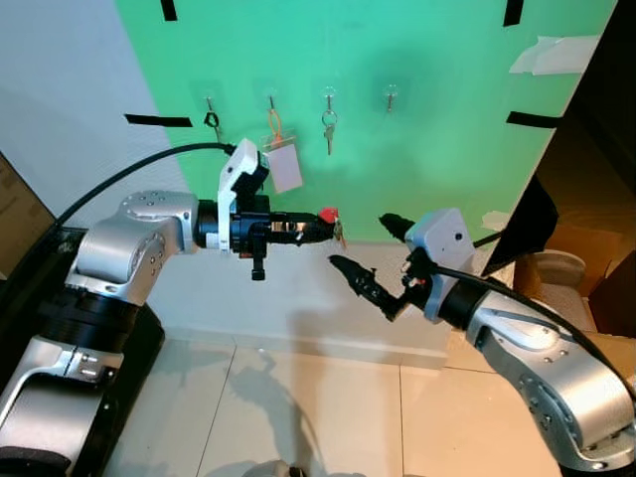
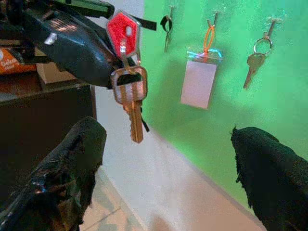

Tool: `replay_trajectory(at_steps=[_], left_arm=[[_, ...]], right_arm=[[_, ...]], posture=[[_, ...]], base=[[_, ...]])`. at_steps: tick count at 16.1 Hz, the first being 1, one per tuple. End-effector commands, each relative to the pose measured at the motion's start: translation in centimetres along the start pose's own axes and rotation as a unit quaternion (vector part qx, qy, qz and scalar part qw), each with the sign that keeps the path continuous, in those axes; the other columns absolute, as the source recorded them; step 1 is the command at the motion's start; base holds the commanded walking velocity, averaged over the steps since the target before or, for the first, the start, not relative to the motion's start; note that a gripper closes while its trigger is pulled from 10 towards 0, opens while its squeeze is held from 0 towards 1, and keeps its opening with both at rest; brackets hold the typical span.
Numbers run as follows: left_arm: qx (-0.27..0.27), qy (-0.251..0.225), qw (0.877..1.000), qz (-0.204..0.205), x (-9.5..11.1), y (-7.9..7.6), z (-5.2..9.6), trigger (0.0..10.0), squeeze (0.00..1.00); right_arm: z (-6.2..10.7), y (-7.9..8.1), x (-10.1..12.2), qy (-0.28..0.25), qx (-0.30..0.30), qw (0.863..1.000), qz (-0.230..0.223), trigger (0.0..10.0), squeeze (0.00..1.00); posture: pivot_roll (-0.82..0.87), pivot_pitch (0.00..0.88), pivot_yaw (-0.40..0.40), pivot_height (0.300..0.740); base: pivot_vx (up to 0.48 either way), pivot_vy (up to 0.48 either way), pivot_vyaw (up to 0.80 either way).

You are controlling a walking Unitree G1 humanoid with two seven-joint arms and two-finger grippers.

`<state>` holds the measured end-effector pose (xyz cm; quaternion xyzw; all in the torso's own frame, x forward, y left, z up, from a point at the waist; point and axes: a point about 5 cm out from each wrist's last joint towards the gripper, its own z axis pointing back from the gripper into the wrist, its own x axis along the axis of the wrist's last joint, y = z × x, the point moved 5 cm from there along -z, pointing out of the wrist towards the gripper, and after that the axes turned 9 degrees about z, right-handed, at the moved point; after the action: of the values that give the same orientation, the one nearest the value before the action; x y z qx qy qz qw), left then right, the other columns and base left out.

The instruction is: Hang keys on a hook

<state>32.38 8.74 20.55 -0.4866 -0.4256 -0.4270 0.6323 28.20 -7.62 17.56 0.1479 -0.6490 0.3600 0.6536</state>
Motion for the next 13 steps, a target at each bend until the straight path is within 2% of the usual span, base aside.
replay_trajectory(at_steps=[1, 8, 9, 10, 11, 12, 13], left_arm=[[-0.005, 0.014, 1.0, -0.007, 0.4, -0.1, 0.2, 10.0, 0.0], [-0.027, 0.018, 0.999, -0.01, 0.6, -0.9, 0.0, 10.0, 0.0], [-0.029, 0.018, 0.999, -0.01, 0.6, -1.0, 0.0, 10.0, 0.0], [-0.031, 0.018, 0.999, -0.01, 0.6, -1.1, 0.0, 10.0, 0.0], [-0.033, 0.017, 0.999, -0.01, 0.7, -1.1, 0.0, 10.0, 0.0], [-0.034, 0.016, 0.999, -0.01, 0.7, -1.2, 0.0, 10.0, 0.0], [-0.034, 0.016, 0.999, -0.01, 0.7, -1.2, 0.0, 10.0, 0.0]], right_arm=[[-0.5, -0.1, 0.3, -0.012, -0.003, 1.0, -0.013, 10.0, 0.0], [-1.1, -0.6, 0.2, -0.017, -0.013, 0.999, -0.025, 10.0, 0.0], [-1.2, -1.0, 0.1, -0.012, -0.019, 0.999, -0.024, 9.6, 0.0], [-1.3, -1.3, -0.1, -0.008, -0.025, 0.999, -0.025, 4.2, 0.0], [-1.4, -1.5, -0.2, -0.008, -0.03, 0.999, -0.028, 2.6, 0.0], [-1.5, -1.7, -0.2, -0.008, -0.032, 0.999, -0.029, 0.0, 0.0], [-1.5, -1.7, -0.2, -0.008, -0.033, 0.999, -0.03, 0.0, 0.0]], posture=[[-0.15, 0.0, 0.109, 0.74], [-0.14, 0.0, 0.097, 0.74], [-0.14, 0.0, 0.095, 0.74], [-0.14, 0.0, 0.092, 0.74], [-0.13, 0.0, 0.089, 0.74], [-0.13, 0.0, 0.087, 0.74], [-0.13, 0.0, 0.086, 0.74]], base=[[0.0, 0.0, 0.0], [0.0, 0.0, 0.0], [0.0, 0.0, 0.0], [0.0, 0.0, 0.0], [0.0, 0.0, 0.0], [0.0, 0.0, 0.0], [0.0, 0.0, 0.0]])
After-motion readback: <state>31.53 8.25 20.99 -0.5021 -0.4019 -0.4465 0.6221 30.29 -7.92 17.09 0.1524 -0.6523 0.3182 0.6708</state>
